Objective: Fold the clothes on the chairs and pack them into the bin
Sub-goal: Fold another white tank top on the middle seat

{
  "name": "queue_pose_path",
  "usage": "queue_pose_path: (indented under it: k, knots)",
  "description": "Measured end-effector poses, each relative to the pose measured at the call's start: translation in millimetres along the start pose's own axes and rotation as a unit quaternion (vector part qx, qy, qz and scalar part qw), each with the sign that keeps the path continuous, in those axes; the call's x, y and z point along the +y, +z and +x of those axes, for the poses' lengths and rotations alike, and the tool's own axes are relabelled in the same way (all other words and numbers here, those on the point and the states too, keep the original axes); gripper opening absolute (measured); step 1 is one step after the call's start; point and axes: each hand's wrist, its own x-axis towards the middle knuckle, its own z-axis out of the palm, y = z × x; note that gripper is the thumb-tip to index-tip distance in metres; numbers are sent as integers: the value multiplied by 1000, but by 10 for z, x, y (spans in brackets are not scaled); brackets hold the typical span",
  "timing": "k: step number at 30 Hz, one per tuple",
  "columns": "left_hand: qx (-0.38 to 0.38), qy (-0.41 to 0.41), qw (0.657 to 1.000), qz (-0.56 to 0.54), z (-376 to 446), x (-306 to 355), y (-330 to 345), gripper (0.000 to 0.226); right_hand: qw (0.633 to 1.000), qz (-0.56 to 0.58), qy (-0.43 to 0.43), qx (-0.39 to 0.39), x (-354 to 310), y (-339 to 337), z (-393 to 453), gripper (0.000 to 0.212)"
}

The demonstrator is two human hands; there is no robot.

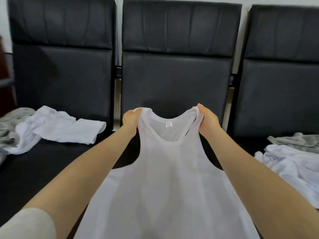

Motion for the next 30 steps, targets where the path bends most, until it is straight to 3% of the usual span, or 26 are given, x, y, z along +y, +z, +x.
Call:
queue_pose_path:
  k: [4, 6, 9, 12, 14, 16, 17, 20, 24, 27, 30]
  knots:
    - [-14, 44, 997, -56, -562, 226, -112, 9, 992, 67, 103, -6, -212, -95, -476, 29]
    - [-35, 61, 995, -65, -908, 214, -225, 7, 991, 88, 102, -4, -240, -208, -757, 25]
    - [-84, 97, 992, -5, -1311, -2, -445, 9, 998, -34, 47, 28, -69, -410, -1180, 13]
    - [-99, 109, 983, 108, -1668, -386, -678, 6, 982, -186, -20, -19, 328, -669, -1531, 8]
    - [-160, 122, 953, 226, -1825, -635, -864, 9, 932, -350, -12, -89, 557, -839, -1723, 10]
    - [-253, 127, 887, 366, -1894, -792, -1018, 13, 848, -500, 16, -174, 646, -920, -1821, 23]
    - [-273, 129, 859, 412, -1927, -834, -1066, 20, 829, -523, 22, -196, 645, -945, -1859, 28]
    - [-245, 137, 845, 455, -1942, -869, -1082, 32, 851, -489, 3, -194, 594, -966, -1888, 31]
    - [-195, 197, 809, 519, -1914, -876, -1020, 26, 847, -517, -61, -112, 580, -983, -1826, 24]
    - [-133, 231, 830, 489, -1867, -858, -892, 20, 848, -518, -108, -35, 586, -999, -1742, 17]
    - [-104, 224, 836, 489, -1802, -843, -712, 17, 833, -539, -123, -13, 623, -912, -1687, 18]
